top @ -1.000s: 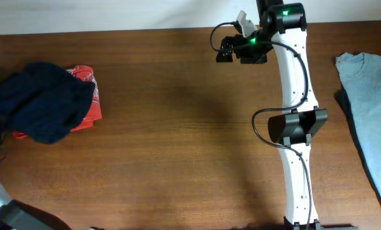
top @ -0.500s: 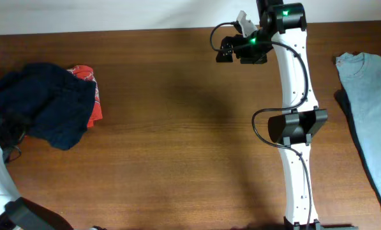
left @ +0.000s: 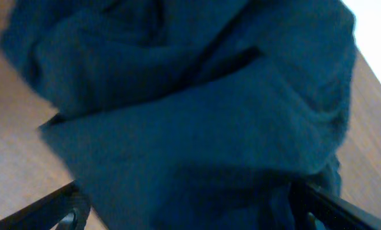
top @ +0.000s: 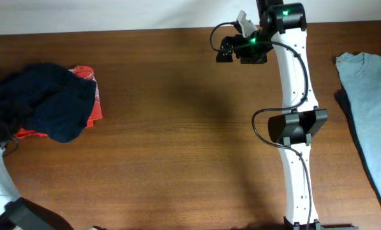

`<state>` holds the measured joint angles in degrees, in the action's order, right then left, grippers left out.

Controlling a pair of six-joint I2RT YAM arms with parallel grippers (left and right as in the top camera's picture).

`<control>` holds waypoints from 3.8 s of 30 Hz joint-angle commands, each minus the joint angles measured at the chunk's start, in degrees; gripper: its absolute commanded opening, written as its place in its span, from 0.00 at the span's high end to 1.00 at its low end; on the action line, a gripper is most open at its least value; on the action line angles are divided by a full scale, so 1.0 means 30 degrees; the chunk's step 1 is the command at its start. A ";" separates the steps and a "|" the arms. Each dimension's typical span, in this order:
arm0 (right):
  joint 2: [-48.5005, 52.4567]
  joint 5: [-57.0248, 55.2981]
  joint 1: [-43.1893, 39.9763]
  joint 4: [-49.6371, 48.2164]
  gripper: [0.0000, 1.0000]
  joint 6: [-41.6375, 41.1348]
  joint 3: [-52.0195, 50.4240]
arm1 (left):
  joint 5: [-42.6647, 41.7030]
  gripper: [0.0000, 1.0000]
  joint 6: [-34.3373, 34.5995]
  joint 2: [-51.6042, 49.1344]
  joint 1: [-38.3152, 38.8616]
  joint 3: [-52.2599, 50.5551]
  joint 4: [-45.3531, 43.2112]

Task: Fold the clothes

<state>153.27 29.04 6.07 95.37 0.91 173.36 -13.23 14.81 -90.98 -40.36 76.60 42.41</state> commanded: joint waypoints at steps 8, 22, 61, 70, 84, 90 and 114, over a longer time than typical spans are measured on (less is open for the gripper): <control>-0.0182 0.0328 0.0102 -0.0066 0.01 0.0117 0.0109 | -0.4306 0.01 -0.4634 0.0481 -0.0007 -0.0022 -0.0576; -0.0182 0.0328 0.0102 -0.0058 0.01 0.0117 0.0109 | -0.4160 0.74 -0.4809 0.0022 0.0007 -0.0022 -0.1064; -0.0182 0.0313 0.0386 0.0000 0.01 0.0619 0.0109 | -0.5166 0.99 -0.4721 0.0007 0.0029 -0.0022 -0.1792; -0.0182 0.0313 0.0386 0.0000 0.01 0.0619 0.0109 | -0.5166 0.01 -0.4728 0.0007 0.0029 -0.0022 -0.1792; -0.0182 0.0321 0.0386 -0.0007 0.01 0.0612 0.0109 | -0.6382 0.01 -0.6987 0.0153 0.1450 0.0095 -0.1931; -0.0182 0.0328 0.0408 0.0015 0.01 0.0597 0.0109 | -0.1625 0.01 -0.7978 0.0007 0.4568 0.0160 -0.2528; -0.0182 0.0087 0.0729 -0.0087 0.01 0.0612 0.0109 | 1.0295 0.11 -0.9151 -0.2310 0.8276 0.0233 -0.1989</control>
<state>153.27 29.04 7.84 95.35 1.96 173.36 13.02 -14.46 -96.55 -15.33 76.62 36.32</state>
